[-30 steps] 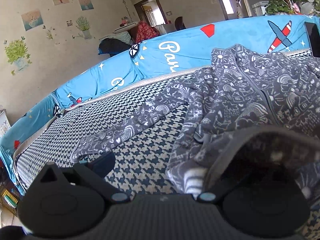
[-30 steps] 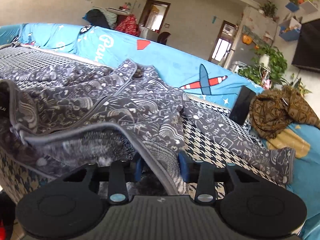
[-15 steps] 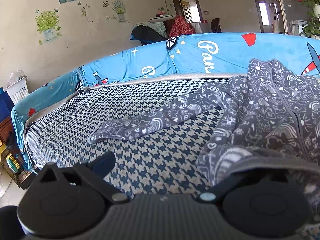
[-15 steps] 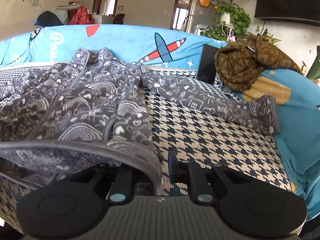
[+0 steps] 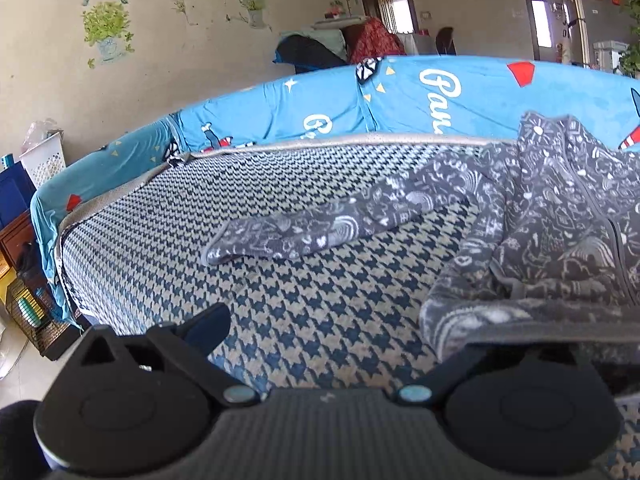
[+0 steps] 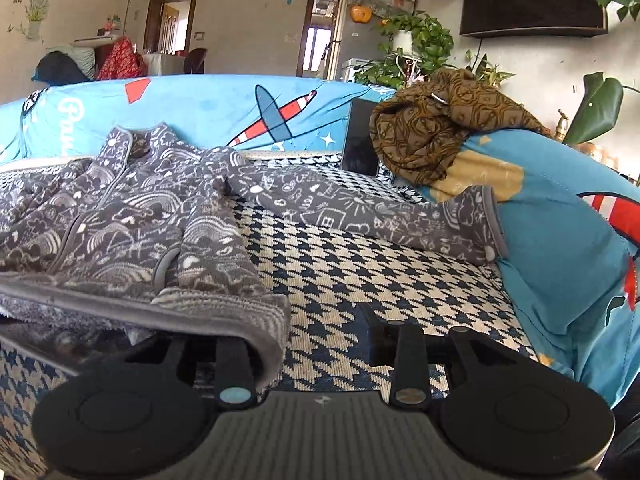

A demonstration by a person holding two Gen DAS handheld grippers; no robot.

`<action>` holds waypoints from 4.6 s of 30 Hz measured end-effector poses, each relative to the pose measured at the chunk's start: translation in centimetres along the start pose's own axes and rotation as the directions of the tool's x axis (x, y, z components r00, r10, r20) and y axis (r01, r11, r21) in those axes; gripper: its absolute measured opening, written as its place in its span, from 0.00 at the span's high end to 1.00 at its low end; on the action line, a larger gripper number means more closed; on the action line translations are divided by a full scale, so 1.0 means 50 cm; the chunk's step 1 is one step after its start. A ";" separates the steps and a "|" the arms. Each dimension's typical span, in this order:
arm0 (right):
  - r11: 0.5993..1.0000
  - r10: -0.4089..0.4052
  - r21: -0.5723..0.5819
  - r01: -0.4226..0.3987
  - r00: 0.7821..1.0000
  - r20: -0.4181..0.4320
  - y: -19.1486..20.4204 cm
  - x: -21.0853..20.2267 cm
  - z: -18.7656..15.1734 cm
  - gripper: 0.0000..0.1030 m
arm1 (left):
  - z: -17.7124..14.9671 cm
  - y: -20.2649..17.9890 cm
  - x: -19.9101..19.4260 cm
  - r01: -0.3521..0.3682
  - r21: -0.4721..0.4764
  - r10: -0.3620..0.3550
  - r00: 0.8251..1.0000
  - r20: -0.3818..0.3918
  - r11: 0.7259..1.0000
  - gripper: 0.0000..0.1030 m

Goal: Fold clothes

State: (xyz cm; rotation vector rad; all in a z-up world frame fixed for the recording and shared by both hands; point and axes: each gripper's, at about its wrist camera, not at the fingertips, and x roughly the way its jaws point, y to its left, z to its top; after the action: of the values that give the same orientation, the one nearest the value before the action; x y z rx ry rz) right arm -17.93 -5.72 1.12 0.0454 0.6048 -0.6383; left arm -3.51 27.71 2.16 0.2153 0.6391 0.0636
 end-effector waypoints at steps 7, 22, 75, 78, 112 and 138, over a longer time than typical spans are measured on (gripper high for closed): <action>0.998 0.044 -0.038 -0.047 0.996 -0.083 0.009 -0.010 -0.016 0.60 | -0.046 -0.024 -0.008 0.033 0.093 -0.027 0.998 -0.061 0.995 0.00; 0.993 0.120 0.033 -0.115 0.970 -0.210 0.002 -0.068 -0.064 0.42 | -0.129 -0.059 -0.064 0.152 0.172 -0.116 0.973 -0.202 0.973 0.00; 0.913 0.404 -0.042 -0.406 0.914 -0.044 0.039 0.108 0.195 0.36 | 0.153 -0.168 0.127 0.334 -0.012 -0.332 0.933 -0.139 0.943 0.00; 0.934 0.358 0.014 -0.357 0.933 -0.037 0.016 0.154 0.213 0.36 | 0.174 -0.185 0.158 0.320 -0.035 -0.321 0.935 -0.150 0.947 0.00; 0.984 0.137 0.123 -0.129 0.989 -0.057 -0.034 0.523 0.315 0.46 | 0.282 -0.238 0.381 0.268 -0.184 -0.310 0.913 -0.266 0.946 0.00; 0.942 -0.149 0.290 0.170 0.984 -0.092 -0.099 0.559 0.344 1.00 | 0.311 -0.225 0.438 0.268 -0.200 -0.318 0.901 -0.294 0.942 0.00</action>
State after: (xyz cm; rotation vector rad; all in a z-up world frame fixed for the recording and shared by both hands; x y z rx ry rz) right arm 5.96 -28.77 0.87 0.3043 0.5784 -0.8856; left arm 23.28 16.70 -0.95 -0.0481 0.9848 -0.1464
